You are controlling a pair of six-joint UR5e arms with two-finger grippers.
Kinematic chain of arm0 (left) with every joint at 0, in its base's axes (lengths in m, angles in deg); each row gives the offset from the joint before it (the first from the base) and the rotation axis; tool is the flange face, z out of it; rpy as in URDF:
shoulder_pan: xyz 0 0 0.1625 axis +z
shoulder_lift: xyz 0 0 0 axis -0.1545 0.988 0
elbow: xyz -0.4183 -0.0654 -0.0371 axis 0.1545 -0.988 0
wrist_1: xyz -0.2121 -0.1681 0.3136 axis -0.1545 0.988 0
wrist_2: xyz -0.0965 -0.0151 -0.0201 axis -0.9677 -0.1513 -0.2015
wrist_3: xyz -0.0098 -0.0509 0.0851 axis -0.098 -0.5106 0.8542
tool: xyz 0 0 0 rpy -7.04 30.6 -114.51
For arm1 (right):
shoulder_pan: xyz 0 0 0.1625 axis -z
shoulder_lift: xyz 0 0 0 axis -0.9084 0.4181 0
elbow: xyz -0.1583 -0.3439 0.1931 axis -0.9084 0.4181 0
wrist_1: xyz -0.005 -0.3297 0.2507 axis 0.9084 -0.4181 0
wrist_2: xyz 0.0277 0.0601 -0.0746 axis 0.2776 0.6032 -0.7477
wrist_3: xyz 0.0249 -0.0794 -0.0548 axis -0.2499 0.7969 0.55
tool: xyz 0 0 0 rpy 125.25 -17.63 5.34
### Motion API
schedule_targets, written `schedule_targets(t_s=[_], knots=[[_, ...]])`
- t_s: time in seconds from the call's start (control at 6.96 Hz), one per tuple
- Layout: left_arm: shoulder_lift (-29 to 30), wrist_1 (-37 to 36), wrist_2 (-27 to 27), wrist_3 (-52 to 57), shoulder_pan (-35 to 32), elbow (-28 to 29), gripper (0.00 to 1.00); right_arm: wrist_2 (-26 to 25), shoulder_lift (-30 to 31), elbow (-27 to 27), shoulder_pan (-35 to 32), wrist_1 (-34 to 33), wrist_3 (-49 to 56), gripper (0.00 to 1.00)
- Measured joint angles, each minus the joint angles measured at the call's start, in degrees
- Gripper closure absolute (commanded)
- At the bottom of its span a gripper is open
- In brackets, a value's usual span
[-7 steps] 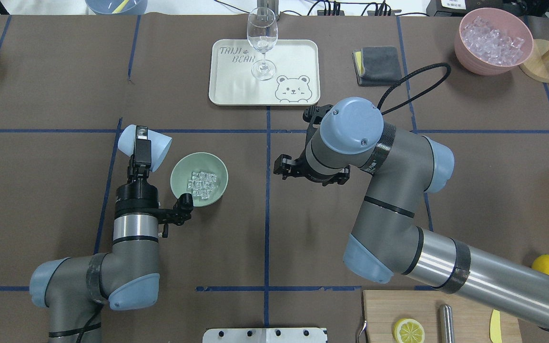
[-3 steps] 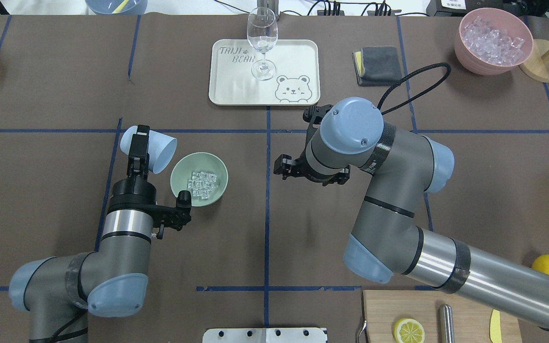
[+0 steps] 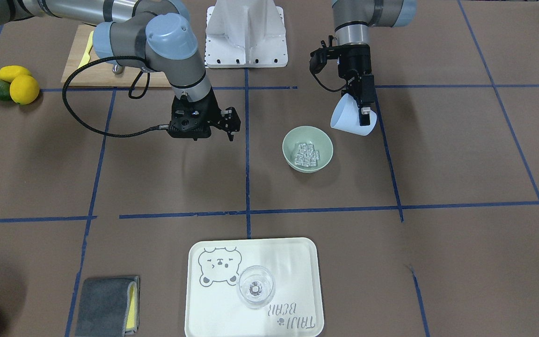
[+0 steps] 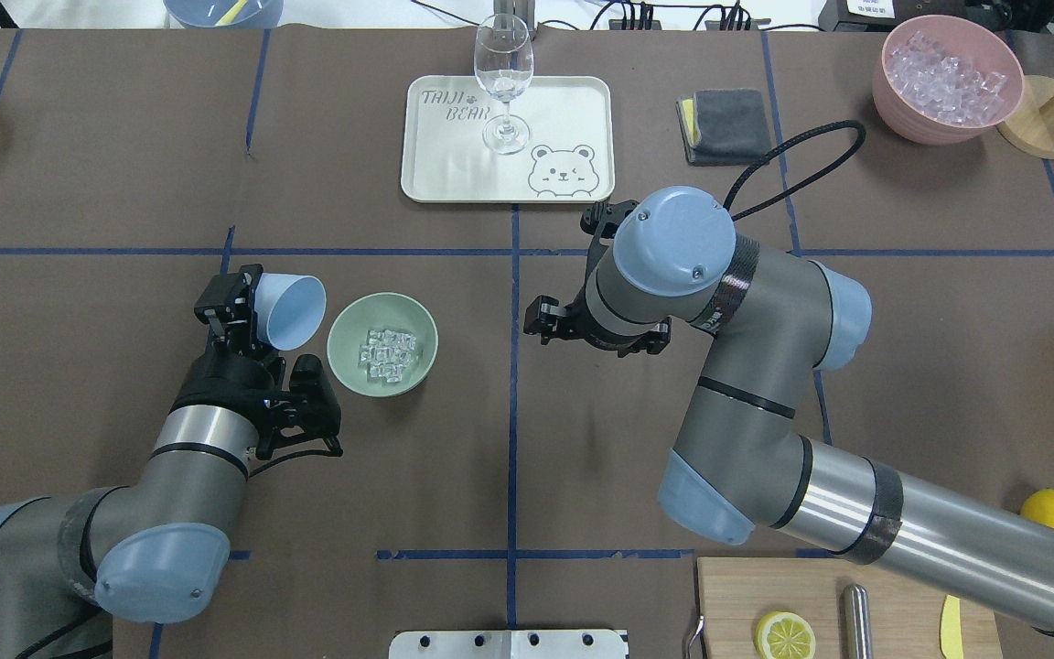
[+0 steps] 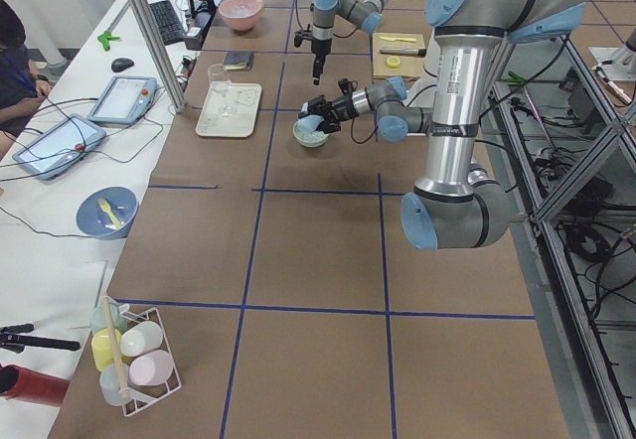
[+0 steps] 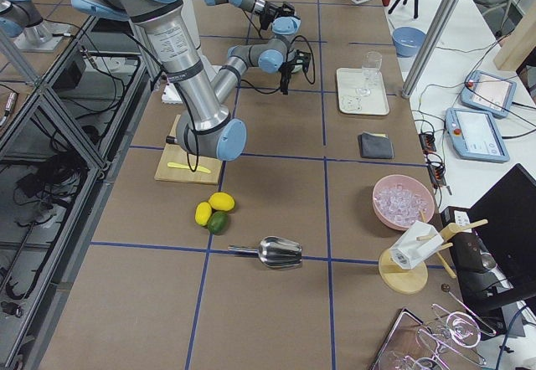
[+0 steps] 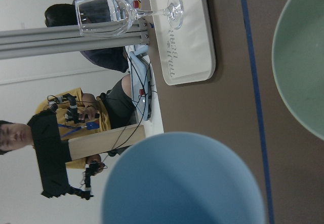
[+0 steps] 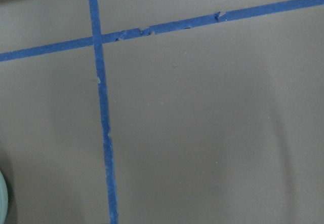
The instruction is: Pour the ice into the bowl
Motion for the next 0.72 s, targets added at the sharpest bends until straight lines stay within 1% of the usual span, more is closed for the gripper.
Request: schedule_targets(t_s=[0.29,0.43,0.57,0.72], knots=[[-5.5,0.1,-4.3,-20.2,-0.5,-2.7,1.00,0.0,-0.3,0.0,0.0,0.0,-0.1,0.00],[-8.1,0.4,-6.9,-27.6,-1.9,-3.9,1.00,-0.1,-0.4,-0.1,0.0,0.0,-0.1,0.00],[-10.1,1.8,-11.3,-33.9,-4.6,-5.1,1.00,-0.1,-0.6,-0.1,0.1,0.0,-0.2,0.00],[-12.5,5.4,-17.4,-39.0,-8.2,-5.7,1.00,-0.1,-1.0,-0.1,0.1,-0.1,-0.2,0.00]])
